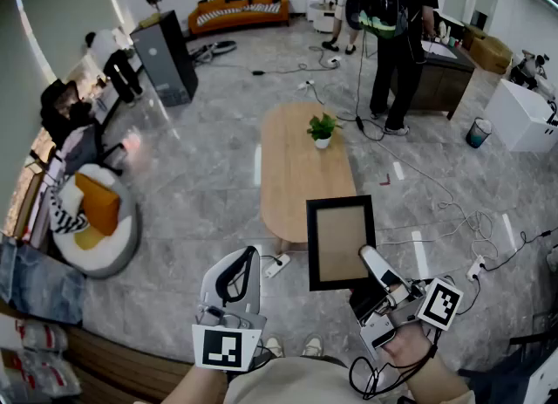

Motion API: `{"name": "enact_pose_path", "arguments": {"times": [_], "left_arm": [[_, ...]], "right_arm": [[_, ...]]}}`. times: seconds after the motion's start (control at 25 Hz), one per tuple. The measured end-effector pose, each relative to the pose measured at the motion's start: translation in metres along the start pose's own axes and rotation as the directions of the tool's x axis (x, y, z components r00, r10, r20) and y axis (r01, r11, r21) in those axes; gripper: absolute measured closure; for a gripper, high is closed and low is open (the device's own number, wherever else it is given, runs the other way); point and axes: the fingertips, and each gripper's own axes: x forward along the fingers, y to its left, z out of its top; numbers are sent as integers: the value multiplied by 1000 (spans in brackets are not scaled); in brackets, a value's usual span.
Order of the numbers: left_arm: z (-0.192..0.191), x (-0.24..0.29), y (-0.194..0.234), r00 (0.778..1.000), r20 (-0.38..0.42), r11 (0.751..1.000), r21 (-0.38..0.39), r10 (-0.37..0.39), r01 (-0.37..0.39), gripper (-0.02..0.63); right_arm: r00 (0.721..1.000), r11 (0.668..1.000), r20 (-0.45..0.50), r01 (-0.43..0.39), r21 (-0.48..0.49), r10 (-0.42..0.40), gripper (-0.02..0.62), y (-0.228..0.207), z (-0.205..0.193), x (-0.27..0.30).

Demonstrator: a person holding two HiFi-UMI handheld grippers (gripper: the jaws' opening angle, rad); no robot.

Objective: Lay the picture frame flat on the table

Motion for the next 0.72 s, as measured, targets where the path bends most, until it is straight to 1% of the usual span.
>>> {"name": "enact_pose_path", "arguments": {"times": [0.12, 0.36, 0.48, 0.72], "left_arm": [[1, 3, -2, 1000, 0, 1000, 3, 7, -7, 586], [3, 7, -11, 1000, -4, 1000, 22, 10, -10, 586], [2, 9, -16, 1000, -9, 1000, 10, 17, -17, 586], [-1, 19, -27, 1000, -12, 1000, 13, 24, -24, 586]], "right_arm": [[1000, 1000, 10, -6, 26, 6, 526, -3, 6, -1], [1000, 999, 6, -7, 37, 7, 526, -8, 15, -7], [1000, 999, 5, -9, 49, 8, 526, -11, 19, -9], [1000, 999, -8, -8, 48, 8, 526, -17, 31, -15]]}}
